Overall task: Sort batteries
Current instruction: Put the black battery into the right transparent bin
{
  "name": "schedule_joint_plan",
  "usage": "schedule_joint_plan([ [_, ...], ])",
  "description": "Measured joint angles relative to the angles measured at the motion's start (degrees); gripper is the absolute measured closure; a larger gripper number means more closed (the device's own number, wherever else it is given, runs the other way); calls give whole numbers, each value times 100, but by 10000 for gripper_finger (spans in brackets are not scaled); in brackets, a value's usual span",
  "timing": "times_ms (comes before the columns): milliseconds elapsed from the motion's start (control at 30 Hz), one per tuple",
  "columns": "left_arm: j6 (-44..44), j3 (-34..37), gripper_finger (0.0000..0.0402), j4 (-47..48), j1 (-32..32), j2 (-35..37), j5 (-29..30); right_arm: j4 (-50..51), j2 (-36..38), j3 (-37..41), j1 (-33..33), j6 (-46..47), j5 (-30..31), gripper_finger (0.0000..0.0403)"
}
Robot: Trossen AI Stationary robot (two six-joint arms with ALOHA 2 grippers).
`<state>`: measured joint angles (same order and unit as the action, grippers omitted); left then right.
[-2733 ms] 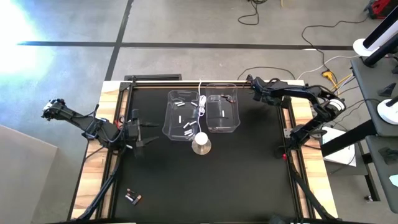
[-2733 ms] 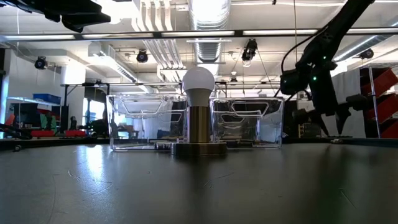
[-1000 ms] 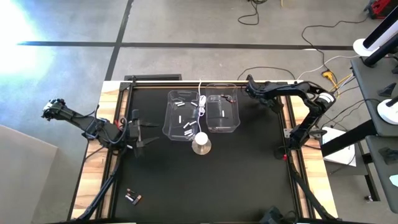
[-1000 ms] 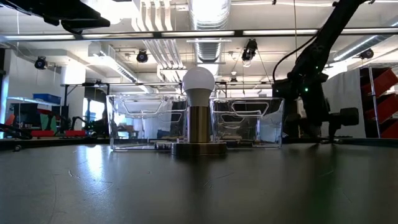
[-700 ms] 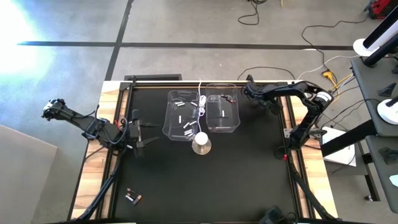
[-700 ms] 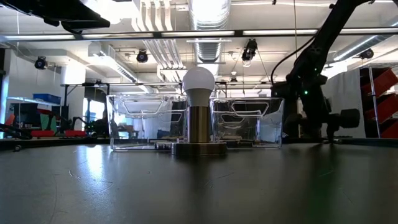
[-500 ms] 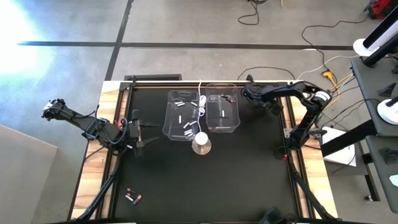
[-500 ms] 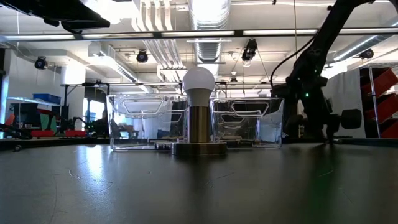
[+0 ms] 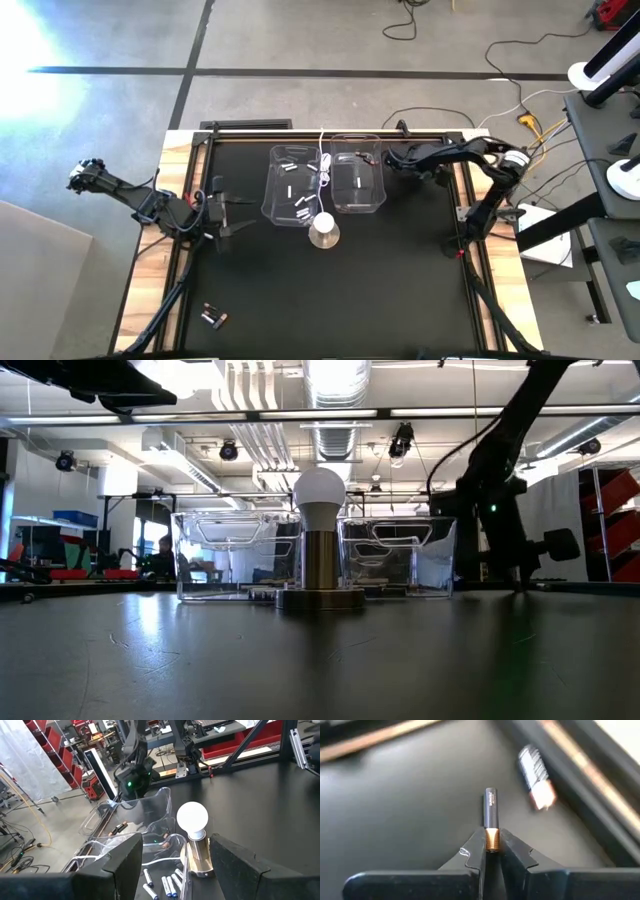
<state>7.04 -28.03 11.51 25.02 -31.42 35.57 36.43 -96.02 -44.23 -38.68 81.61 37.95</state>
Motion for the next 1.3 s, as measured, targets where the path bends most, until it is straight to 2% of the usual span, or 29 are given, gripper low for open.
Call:
schedule_joint_plan([
  [133,-1,0,194,9,2,0,0,51,659,7,303,-757,-171,366],
  [467,-213,0,194,301,2,0,0,77,2300,-15,1346,-2048,500,368],
  [600,-281,0,194,313,0,0,0,-299,2694,-150,1892,-3422,376,377],
  [700,-305,0,194,313,0,0,0,-754,2725,-425,2244,-4759,-229,379],
  [833,-305,0,194,309,1,0,0,-840,2326,-1203,2462,-6059,-1143,380],
  [1033,-304,0,194,239,0,0,305,-18,938,-2667,2337,-7825,-1982,381],
  [1167,-343,0,194,219,1,0,550,555,-61,-3453,1961,-8398,-3133,381],
  [1300,-573,0,194,219,2,-2,551,1210,-931,-4264,1636,-8734,-3517,382],
])
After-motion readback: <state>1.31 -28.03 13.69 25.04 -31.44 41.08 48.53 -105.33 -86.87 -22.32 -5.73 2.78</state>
